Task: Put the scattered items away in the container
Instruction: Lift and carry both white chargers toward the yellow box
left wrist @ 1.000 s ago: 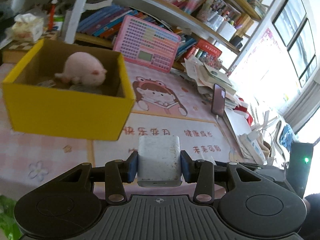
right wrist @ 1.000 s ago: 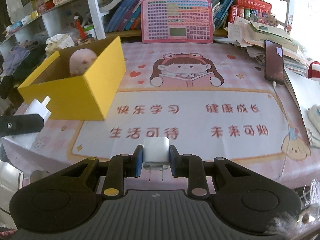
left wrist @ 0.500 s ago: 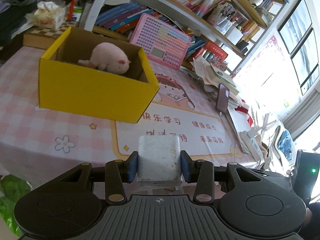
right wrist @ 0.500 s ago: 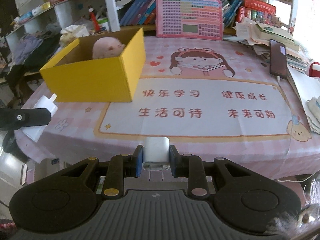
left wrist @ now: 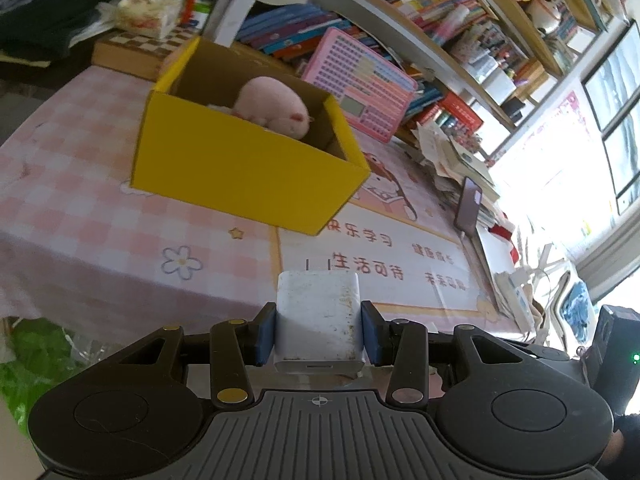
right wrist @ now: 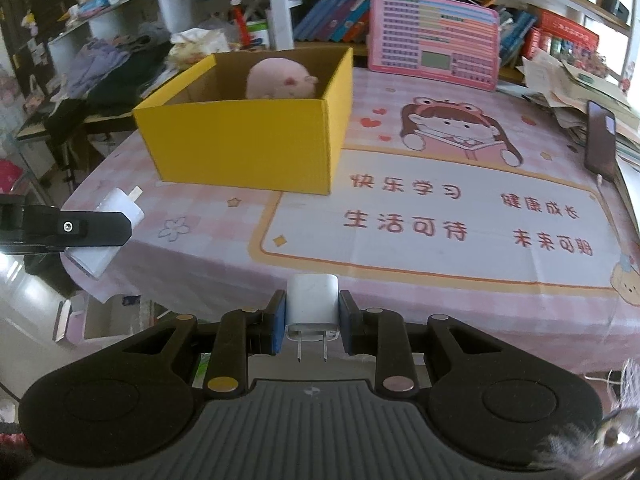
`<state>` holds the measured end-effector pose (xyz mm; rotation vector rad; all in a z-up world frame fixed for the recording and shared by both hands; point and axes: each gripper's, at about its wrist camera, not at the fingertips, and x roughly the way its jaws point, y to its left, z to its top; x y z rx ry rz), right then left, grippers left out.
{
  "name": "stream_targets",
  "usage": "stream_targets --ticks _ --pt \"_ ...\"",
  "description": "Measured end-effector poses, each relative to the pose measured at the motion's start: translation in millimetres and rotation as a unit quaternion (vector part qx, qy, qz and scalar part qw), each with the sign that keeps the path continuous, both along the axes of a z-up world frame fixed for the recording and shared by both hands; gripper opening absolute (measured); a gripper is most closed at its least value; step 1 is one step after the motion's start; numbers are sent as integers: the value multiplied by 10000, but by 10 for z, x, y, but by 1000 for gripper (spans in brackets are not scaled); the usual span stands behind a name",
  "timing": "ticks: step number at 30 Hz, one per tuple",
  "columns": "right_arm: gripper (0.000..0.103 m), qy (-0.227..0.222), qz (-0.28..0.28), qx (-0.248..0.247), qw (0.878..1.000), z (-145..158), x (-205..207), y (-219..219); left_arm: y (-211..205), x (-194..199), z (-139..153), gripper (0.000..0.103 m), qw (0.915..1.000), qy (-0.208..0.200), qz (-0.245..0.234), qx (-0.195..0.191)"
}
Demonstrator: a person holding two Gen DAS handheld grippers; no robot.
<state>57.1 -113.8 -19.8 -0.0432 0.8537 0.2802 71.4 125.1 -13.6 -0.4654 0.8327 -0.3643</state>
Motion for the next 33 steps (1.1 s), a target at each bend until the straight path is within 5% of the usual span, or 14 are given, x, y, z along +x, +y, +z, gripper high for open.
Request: stream_targets --ticks 21,33 --pt "25 -210 1059 -134 9941 58 173 569 409 -98 43 41 9974 -115 709 39" --pt "25 -518 1385 32 9890 177 643 682 482 198 161 41 9938 -427 987 274"
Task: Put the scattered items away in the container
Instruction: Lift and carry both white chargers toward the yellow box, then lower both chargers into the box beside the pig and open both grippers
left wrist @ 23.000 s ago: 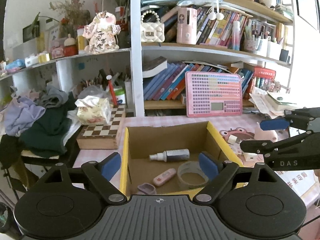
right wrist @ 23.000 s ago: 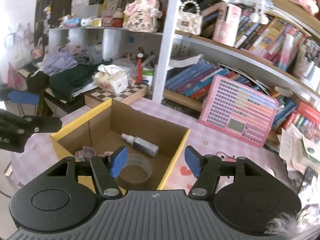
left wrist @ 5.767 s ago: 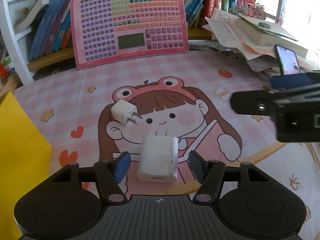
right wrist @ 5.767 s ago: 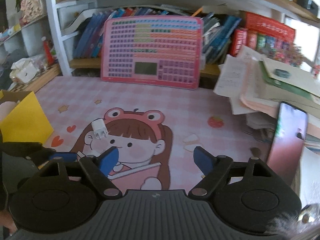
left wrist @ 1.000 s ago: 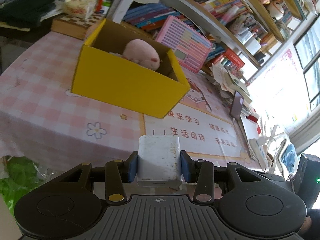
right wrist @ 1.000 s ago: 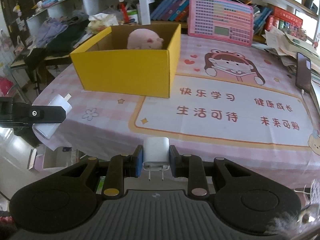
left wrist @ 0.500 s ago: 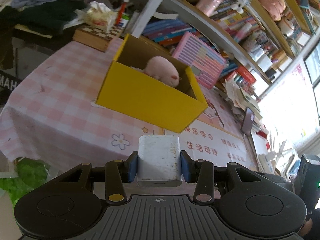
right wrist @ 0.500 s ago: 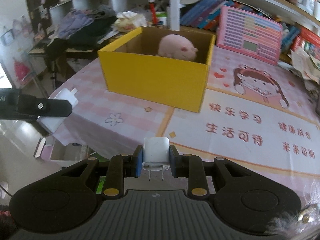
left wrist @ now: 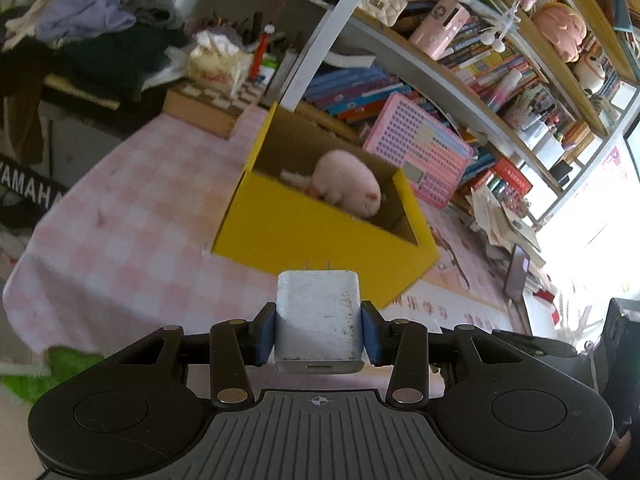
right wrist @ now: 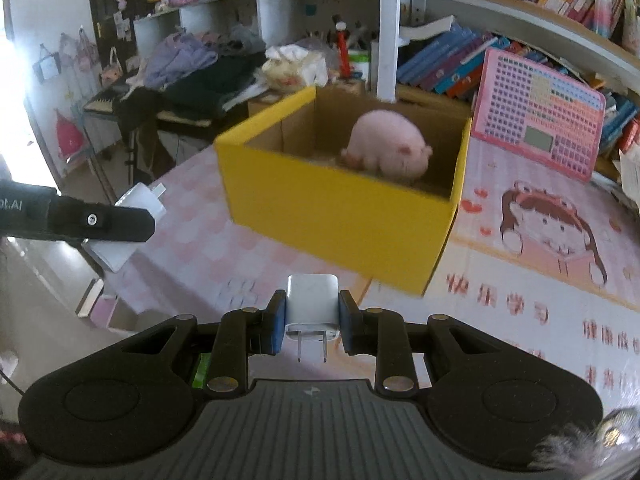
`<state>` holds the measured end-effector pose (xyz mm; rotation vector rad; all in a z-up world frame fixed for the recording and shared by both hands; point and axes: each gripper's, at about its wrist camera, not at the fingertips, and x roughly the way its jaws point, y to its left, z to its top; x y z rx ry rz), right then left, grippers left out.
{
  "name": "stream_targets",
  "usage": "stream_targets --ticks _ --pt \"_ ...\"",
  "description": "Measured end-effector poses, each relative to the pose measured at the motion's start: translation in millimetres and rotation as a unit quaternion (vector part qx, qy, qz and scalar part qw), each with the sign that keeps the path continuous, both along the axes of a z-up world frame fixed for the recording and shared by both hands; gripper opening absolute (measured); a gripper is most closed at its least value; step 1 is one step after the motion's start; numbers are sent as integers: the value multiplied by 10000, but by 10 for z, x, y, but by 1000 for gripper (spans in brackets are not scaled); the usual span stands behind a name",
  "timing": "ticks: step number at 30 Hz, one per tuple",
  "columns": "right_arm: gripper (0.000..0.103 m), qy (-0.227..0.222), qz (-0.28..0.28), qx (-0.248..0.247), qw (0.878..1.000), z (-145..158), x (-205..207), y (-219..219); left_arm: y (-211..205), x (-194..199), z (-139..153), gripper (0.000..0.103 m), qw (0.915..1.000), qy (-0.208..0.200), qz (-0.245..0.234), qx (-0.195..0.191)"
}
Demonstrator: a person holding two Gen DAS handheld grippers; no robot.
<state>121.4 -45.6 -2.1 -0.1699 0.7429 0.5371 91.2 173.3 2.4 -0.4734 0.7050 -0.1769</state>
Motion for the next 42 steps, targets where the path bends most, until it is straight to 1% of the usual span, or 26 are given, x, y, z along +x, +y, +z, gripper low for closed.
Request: stream_targets --ticks 8,11,14,19,24,28,32,34,38,42 --pt "25 -324 135 199 9992 231 638 77 -97 568 204 41 9991 -354 -45 240" --pt "25 -340 217 167 9990 240 911 124 -124 845 248 41 9985 -438 -71 335" --pt "25 -242 245 94 9994 187 1211 182 -135 1158 260 41 9984 -432 -61 366" --pt "25 129 341 -151 9992 25 1626 315 -158 1732 172 41 9996 -148 -76 205" --pt "25 720 537 -563 9944 -222 1959 440 -230 2239 -13 41 9996 256 -67 120" --pt "25 1118 501 -633 9904 -389 2167 451 -231 2562 -196 41 9979 636 103 37" --pt "25 1313 548 -713 9873 -444 2289 498 -243 2779 -325 41 9960 858 215 129" --pt "25 1478 624 -679 9847 -456 2322 524 -231 2850 -352 41 9955 911 238 105" --pt "25 1517 700 -756 9830 -472 2310 544 -241 2949 -407 42 9943 1038 223 97" --pt "25 1545 646 -698 9834 -480 2323 529 -257 3013 -470 42 9932 1146 196 48"
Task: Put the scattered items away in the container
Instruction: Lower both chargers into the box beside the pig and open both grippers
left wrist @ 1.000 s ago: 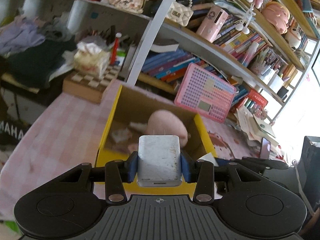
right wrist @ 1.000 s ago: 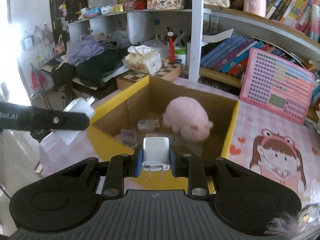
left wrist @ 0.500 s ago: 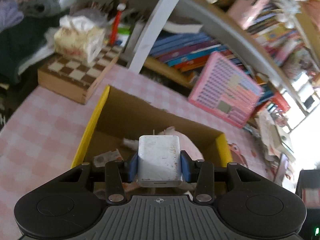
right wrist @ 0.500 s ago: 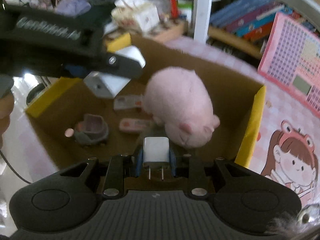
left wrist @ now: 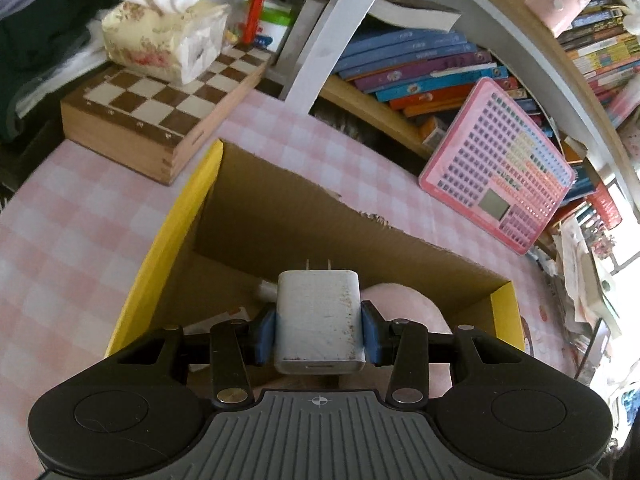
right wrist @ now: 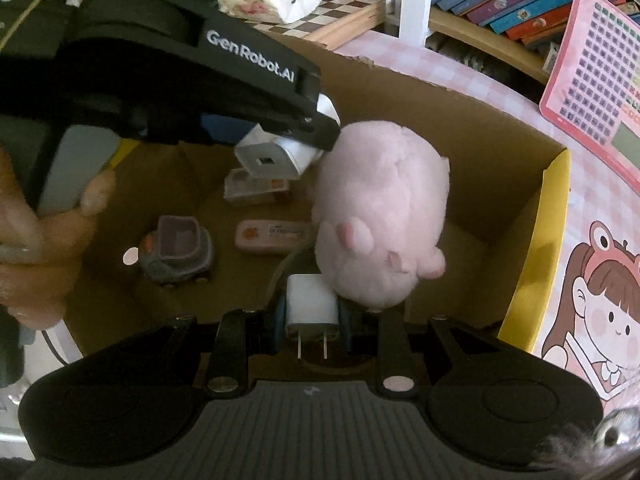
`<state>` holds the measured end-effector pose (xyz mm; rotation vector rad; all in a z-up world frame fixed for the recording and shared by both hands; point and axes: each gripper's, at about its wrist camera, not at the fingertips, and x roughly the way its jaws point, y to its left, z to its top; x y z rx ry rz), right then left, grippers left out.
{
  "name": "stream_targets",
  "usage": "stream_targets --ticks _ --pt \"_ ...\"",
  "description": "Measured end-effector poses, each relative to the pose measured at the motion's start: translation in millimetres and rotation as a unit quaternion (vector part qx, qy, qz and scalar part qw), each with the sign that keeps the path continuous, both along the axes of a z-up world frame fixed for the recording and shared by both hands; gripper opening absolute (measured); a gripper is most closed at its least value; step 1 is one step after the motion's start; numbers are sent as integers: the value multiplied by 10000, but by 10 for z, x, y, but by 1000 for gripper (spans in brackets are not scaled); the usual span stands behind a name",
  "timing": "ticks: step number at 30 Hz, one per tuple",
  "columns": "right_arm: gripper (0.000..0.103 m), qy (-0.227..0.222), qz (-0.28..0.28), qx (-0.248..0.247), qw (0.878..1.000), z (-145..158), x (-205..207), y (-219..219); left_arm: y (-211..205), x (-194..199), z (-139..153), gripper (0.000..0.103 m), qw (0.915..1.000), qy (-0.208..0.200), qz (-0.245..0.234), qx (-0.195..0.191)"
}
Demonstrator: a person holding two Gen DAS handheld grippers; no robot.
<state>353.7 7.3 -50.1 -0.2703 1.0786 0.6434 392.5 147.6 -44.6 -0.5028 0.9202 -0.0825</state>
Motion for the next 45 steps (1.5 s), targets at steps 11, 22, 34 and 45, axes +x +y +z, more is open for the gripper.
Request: stream_targets --ticks 11,22,34,45 --pt "31 -127 -137 408 9990 60 -2 -86 -5 -52 49 57 9997 -78 -239 -2" --pt "36 -432 -331 549 9970 261 -169 -173 -18 -448 501 64 9937 -866 -552 441" --pt "37 -1693 -889 732 9788 837 -751 -477 -158 -1320 934 72 9756 -1835 -688 989" --pt "37 -2063 -1470 764 9643 988 -1647 -831 -184 -2238 994 78 9668 -2072 -726 1304"
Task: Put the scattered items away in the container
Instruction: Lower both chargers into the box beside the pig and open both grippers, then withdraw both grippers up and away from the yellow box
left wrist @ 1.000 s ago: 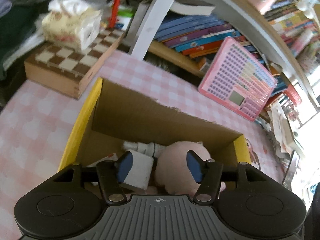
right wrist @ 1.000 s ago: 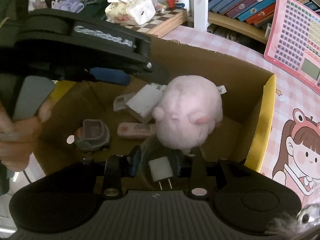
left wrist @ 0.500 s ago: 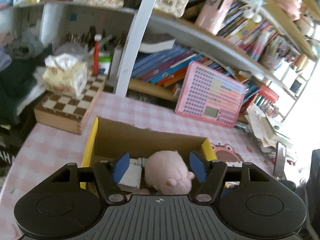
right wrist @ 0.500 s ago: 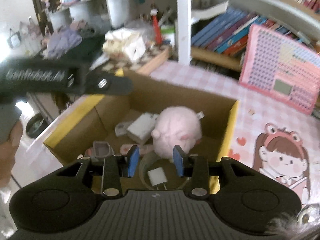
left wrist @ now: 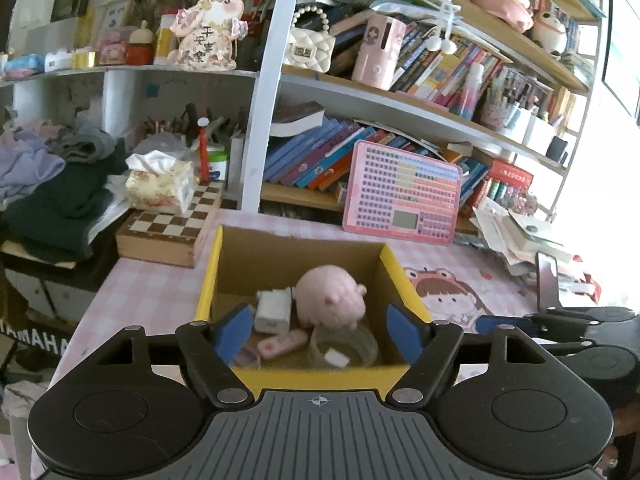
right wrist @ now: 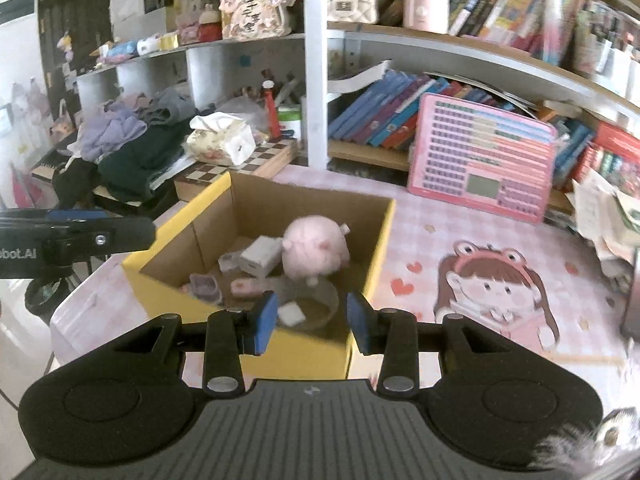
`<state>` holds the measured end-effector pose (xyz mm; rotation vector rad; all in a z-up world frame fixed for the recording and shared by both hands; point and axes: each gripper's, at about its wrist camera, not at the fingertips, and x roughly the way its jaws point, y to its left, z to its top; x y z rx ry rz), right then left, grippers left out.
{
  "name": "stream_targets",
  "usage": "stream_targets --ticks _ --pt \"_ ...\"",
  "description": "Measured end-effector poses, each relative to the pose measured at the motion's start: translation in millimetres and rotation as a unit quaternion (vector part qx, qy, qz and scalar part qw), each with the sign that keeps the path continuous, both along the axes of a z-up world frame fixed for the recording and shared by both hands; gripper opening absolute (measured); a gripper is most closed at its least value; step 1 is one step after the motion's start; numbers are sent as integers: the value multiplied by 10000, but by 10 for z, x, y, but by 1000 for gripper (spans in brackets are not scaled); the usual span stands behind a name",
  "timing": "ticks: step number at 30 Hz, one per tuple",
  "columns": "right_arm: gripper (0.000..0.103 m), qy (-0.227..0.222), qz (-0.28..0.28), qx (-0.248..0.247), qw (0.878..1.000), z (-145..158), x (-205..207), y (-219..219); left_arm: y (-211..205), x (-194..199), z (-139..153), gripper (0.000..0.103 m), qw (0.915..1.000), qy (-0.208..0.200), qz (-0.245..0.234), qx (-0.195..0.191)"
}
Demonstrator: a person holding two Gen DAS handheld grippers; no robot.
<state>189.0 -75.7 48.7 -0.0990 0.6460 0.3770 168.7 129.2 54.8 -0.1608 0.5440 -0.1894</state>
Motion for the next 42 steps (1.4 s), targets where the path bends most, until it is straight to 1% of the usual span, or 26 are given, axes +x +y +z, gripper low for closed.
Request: stream_targets --ticks 5,11,16,18,20,23,27,29,30,31,32,35,38,40,41,42 --pt "39 -47 -331 29 9994 -58 -402 -125 -72 -333 -61 81 9999 -44 -50 92" --pt "42 -108 -715 -52 9974 -166 -807 -268 -142 -601 -212 82 9998 170 -62 60" --pt "46 -148 -989 -138 9949 -265 -1044 -360 -226 -799 -322 83 9991 274 -42 324" --pt "48 -113 -1095 -121 9939 -313 -1122 -393 -266 -867 -375 87 9985 304 5 446" --pt "52 -67 -1185 -119 9929 -361 -1183 -416 -307 -931 -439 87 9981 361 55 496" --pt "54 37 -1279 -149 9917 -418 -1240 -445 -371 -986 -513 87 9973 495 6 533" --pt "59 72 -1366 -231 9903 -473 -1340 -490 -425 -1027 -554 87 9971 579 40 486" --pt "70 22 -1435 -286 9892 -487 -1388 -497 -461 -1038 -581 87 9967 635 20 509" --pt "73 -10 -1483 -306 9885 -497 -1415 -501 -483 -1042 -598 87 9963 667 -9 544" --pt "80 -20 -1522 -309 9879 -510 -1429 -504 -510 -1043 -622 87 9957 714 -47 593" --pt "82 1 -1559 -293 9873 -531 -1441 -514 -539 -1042 -647 87 9949 775 -81 645" --pt "84 218 -1640 -240 9859 -594 -1439 -547 -613 -1057 -716 87 9924 954 -201 747" --pt "84 352 -1689 -204 9848 -624 -1457 -566 -666 -1086 -738 88 9910 1006 -326 818" --pt "85 365 -1697 -195 9846 -621 -1475 -571 -682 -1110 -746 90 9905 1022 -348 849" --pt "85 367 -1693 -200 9847 -620 -1487 -567 -686 -1122 -751 93 9904 1038 -338 850" --pt "85 372 -1681 -207 9848 -620 -1500 -561 -682 -1130 -755 94 9903 1056 -326 841"
